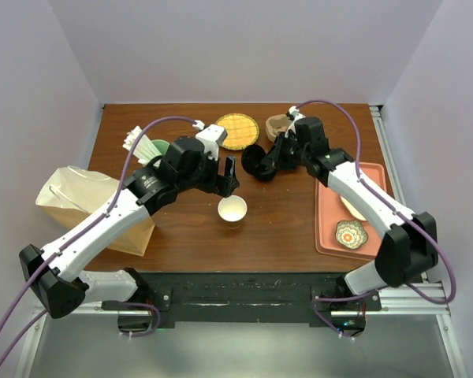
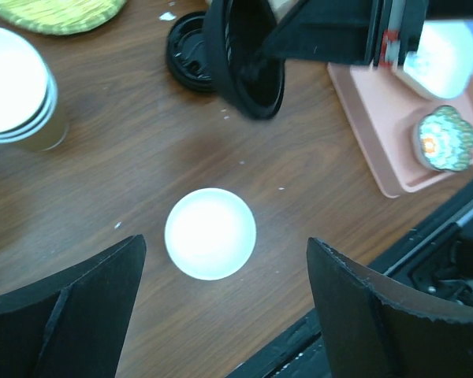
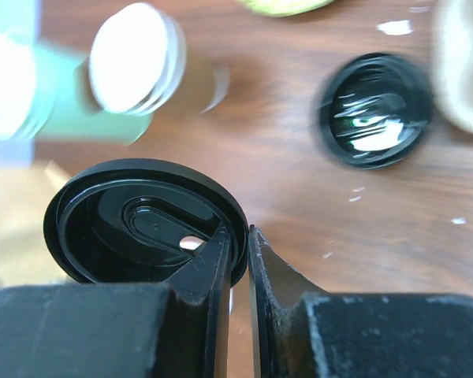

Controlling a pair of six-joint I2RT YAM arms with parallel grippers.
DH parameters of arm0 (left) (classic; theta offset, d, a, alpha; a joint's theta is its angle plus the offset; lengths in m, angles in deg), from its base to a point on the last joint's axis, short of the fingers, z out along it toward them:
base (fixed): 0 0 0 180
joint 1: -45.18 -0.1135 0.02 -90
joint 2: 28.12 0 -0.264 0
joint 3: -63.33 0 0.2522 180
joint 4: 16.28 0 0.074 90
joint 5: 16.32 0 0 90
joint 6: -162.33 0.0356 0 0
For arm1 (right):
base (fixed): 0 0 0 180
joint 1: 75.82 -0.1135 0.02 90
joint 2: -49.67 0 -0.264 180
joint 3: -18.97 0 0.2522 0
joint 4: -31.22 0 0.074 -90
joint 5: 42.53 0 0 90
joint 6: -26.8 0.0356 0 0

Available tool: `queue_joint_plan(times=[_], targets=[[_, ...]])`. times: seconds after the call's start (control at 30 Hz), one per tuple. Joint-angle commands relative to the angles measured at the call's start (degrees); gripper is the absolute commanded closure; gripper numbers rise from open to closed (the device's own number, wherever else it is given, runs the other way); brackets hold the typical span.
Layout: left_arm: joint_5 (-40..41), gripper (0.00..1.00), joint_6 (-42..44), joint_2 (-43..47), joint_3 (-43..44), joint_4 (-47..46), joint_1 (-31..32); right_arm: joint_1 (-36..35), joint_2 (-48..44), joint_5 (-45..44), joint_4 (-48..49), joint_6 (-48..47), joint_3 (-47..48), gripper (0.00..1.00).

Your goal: Pack the takeout coffee

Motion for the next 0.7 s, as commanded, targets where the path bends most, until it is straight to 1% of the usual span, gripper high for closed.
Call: queue_joint_plan(times=[0.0,0.17,0.2,0.27,0.3,0.53,0.57,0.63,0.67], targets=[[-4.7,0.14,-2.3,-0.7,3.1,-3.8,-0.1,-4.3,-7.5,4.3,-1.9,-5.0,-2.3,0.87],[-6.7,0.18,-3.3,-1.5,3.5,-4.6,-0.3,-6.1,-12.0,3.6,-2.7,-3.8,-4.0,0.87],[-6.9,0.21,-3.3,-1.7,3.5,-4.7,-0.4,-6.3,-13.0,3.5,-2.9,-3.7,-4.3,0.87],[-7.1,0.24,-3.1,-1.9,3.6,-5.0,-0.4,-6.3,-13.8,3.4,-3.0,-3.7,-4.1,0.87],[-7.3,0.28,-2.9,-2.5,3.7,-5.0,-0.4,-6.4,-14.2,3.3,-3.5,-4.2,-3.7,0.87],[-8.6,0.36,-0.7,-4.0,7.1,-4.5,-0.5,-6.8,-14.8,2.2,-6.0,-6.1,-2.3,0.87],[-8.6,0.40,0.0,-4.1,7.4,-4.4,-0.5,-6.9,-14.8,2.0,-6.2,-6.2,-2.3,0.87],[-8.6,0.46,0.7,-4.2,7.8,-4.7,-0.5,-6.9,-15.2,1.9,-6.4,-6.2,-2.2,0.88],[-8.6,0.51,1.4,-4.8,7.9,-4.5,-0.4,-7.0,-15.2,1.8,-6.3,-6.1,-2.2,0.87]])
